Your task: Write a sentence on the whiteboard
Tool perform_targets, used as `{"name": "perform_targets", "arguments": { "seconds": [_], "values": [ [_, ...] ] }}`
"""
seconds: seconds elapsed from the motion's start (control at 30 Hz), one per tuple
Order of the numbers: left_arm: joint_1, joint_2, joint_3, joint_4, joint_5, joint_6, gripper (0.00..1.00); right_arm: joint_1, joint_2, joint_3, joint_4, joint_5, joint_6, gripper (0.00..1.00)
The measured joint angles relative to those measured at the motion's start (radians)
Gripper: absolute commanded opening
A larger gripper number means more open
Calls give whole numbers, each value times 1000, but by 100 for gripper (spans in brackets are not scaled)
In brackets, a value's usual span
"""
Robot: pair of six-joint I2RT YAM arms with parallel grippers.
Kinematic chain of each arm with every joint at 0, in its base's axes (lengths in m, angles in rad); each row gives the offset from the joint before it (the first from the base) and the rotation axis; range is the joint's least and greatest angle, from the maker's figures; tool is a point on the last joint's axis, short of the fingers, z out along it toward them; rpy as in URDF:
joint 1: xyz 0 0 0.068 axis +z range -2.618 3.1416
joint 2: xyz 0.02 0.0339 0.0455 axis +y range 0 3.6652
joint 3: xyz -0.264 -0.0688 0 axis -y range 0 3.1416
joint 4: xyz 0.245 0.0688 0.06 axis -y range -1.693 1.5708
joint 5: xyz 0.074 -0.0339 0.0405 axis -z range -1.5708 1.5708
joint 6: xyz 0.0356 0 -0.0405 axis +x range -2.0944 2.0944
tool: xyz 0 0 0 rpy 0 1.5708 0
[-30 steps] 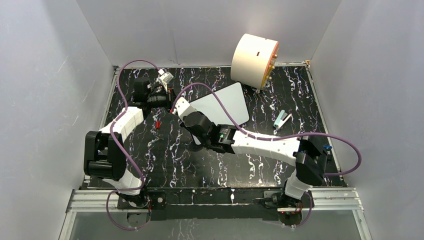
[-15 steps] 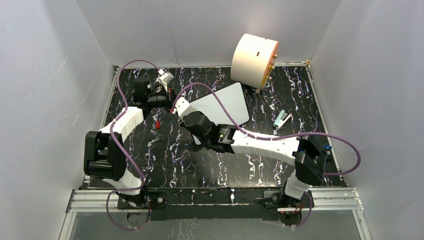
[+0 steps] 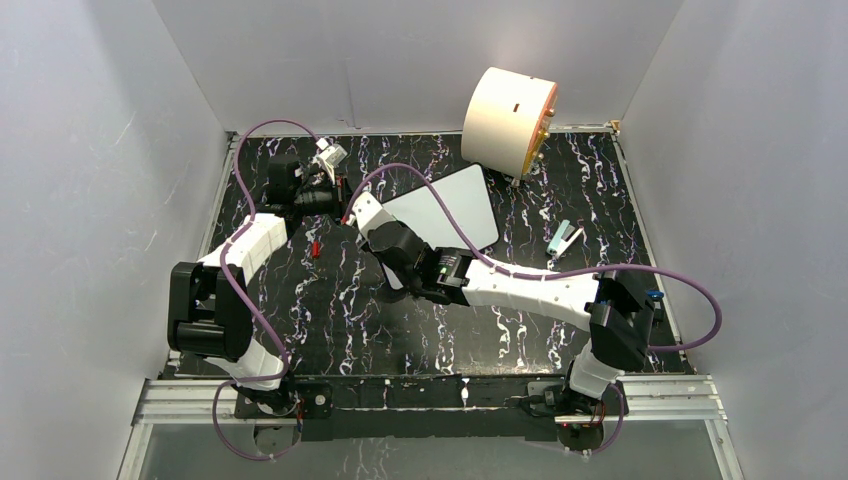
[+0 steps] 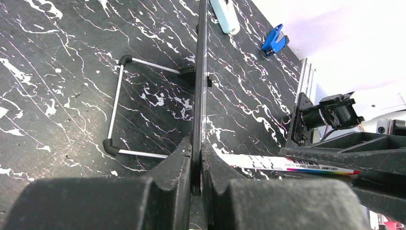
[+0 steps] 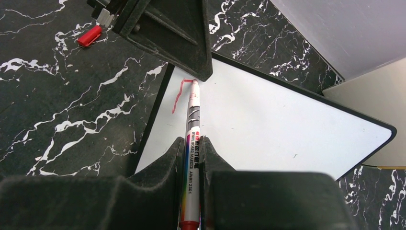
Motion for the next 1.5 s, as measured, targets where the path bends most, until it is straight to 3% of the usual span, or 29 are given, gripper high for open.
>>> {"name": "perform_targets", "arguments": {
  "seconds": [1.5],
  "values": [
    [0, 0, 0, 0, -3, 0, 0, -5, -8, 0, -84, -48, 54, 0]
  ]
}}
